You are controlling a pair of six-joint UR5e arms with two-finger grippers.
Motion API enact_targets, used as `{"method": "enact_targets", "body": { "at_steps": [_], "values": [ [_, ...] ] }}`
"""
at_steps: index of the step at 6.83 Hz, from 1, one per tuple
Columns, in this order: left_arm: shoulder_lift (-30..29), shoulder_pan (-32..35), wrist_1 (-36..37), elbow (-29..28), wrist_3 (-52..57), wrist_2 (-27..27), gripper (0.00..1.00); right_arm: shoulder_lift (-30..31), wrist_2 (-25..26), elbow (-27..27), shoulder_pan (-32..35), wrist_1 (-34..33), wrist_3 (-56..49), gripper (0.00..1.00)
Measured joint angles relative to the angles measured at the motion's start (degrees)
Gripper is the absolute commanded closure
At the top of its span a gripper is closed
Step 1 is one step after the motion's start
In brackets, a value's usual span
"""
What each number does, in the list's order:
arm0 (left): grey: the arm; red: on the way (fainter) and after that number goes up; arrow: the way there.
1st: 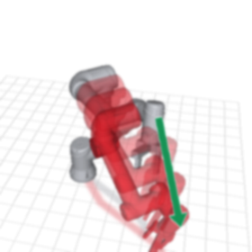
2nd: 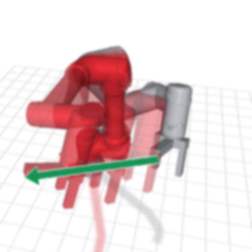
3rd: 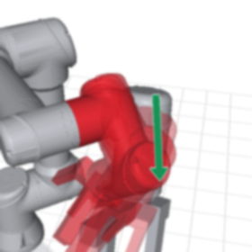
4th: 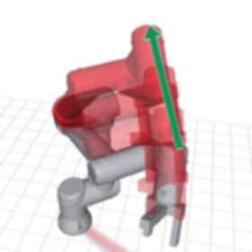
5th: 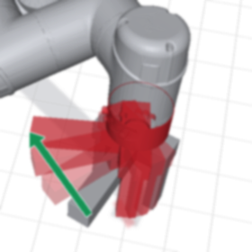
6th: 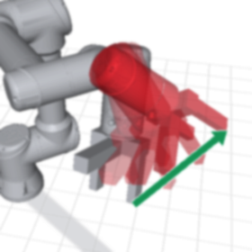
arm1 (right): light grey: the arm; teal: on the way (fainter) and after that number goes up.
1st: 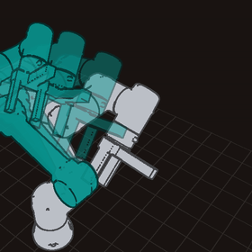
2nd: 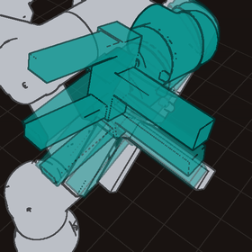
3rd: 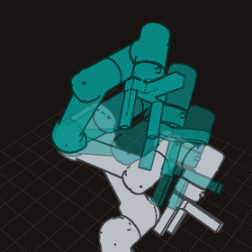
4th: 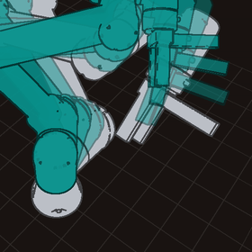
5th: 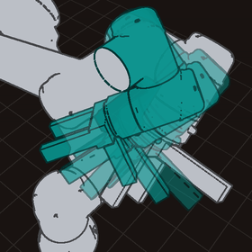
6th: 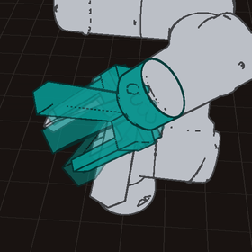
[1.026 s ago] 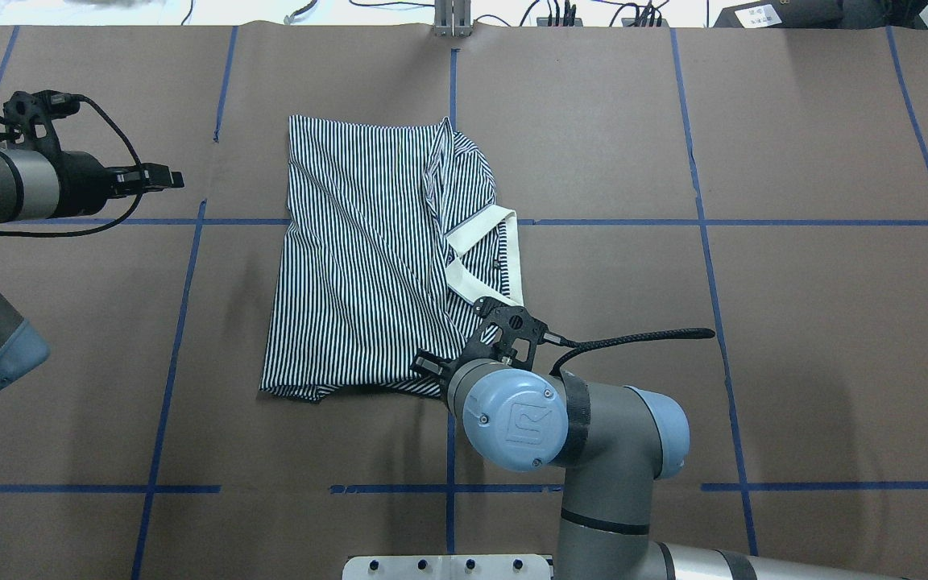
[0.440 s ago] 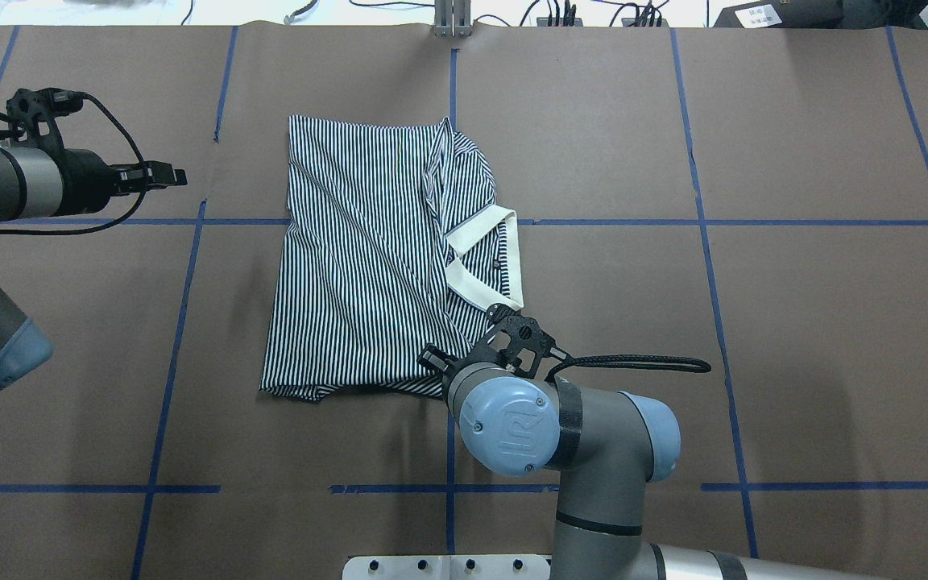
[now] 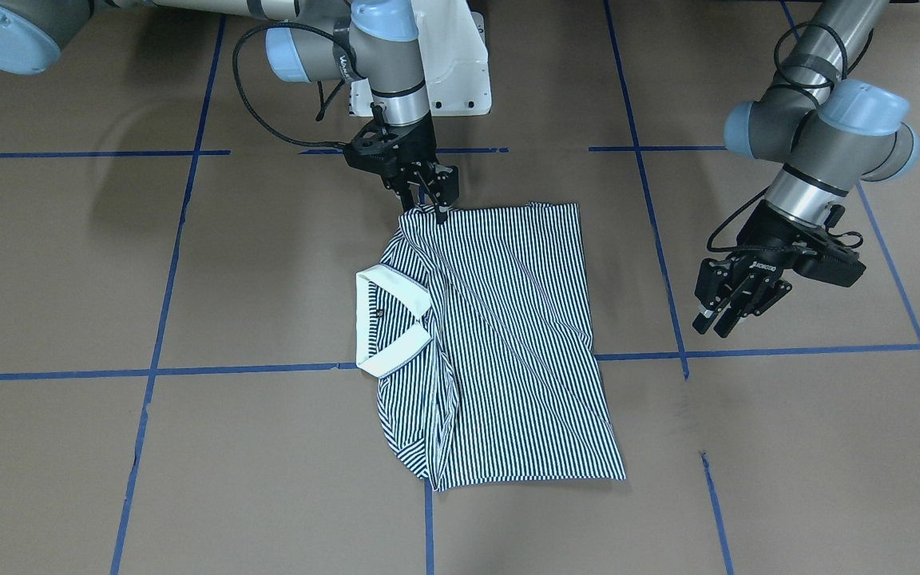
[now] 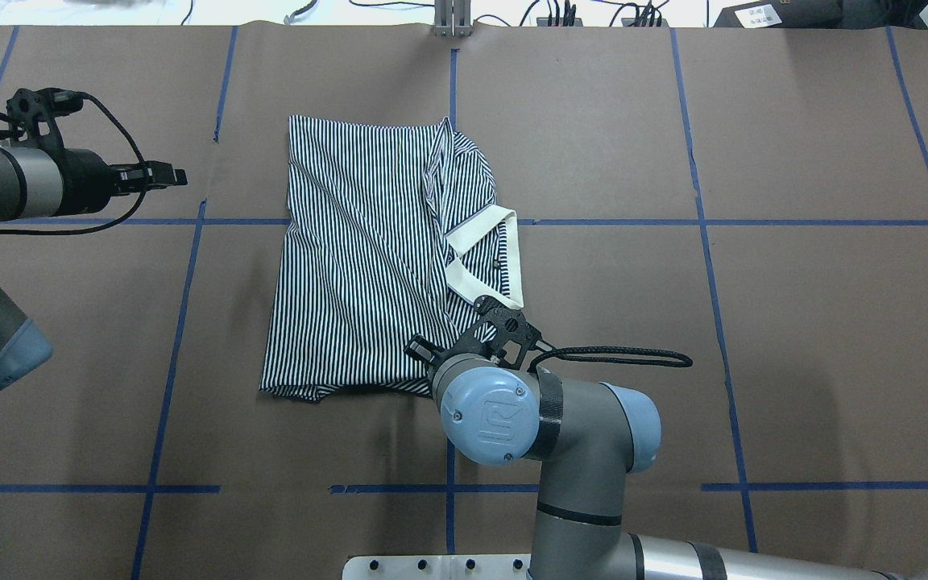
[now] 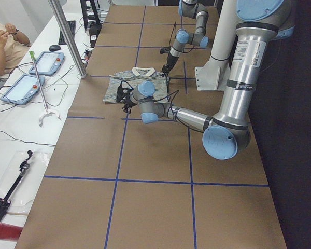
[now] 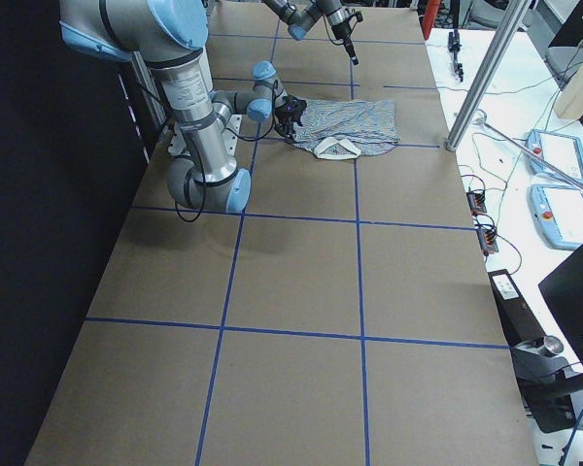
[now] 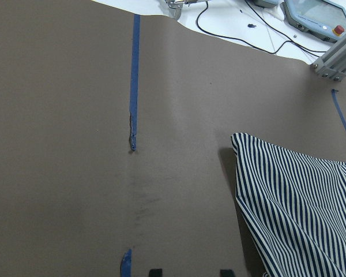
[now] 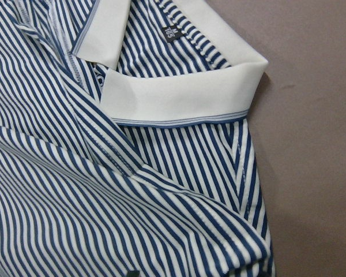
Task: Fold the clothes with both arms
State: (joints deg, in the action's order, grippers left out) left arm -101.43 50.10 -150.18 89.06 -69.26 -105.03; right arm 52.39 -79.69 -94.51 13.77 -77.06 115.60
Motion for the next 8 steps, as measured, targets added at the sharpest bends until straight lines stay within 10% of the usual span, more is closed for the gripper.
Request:
{"method": "enact_targets", "body": {
  "at_steps": [3, 4, 5, 8],
  "values": [
    [0.01, 0.00, 0.03, 0.05, 0.00, 0.00, 0.55, -0.04, -0.03, 1.14, -0.05, -0.10, 0.06, 0.35],
    [0.01, 0.00, 0.02, 0.12, 0.00, 0.00, 0.55, -0.02, -0.05, 1.49, -0.14, -0.10, 0.02, 0.53],
    [0.01, 0.00, 0.02, 0.21, -0.02, 0.00, 0.55, 0.06, -0.12, 1.63, -0.22, -0.18, -0.06, 1.00],
    [0.01, 0.00, 0.03, 0.32, -0.16, 0.00, 0.55, 0.14, -0.44, 1.37, -0.30, -0.55, -1.50, 1.00]
  ]
}}
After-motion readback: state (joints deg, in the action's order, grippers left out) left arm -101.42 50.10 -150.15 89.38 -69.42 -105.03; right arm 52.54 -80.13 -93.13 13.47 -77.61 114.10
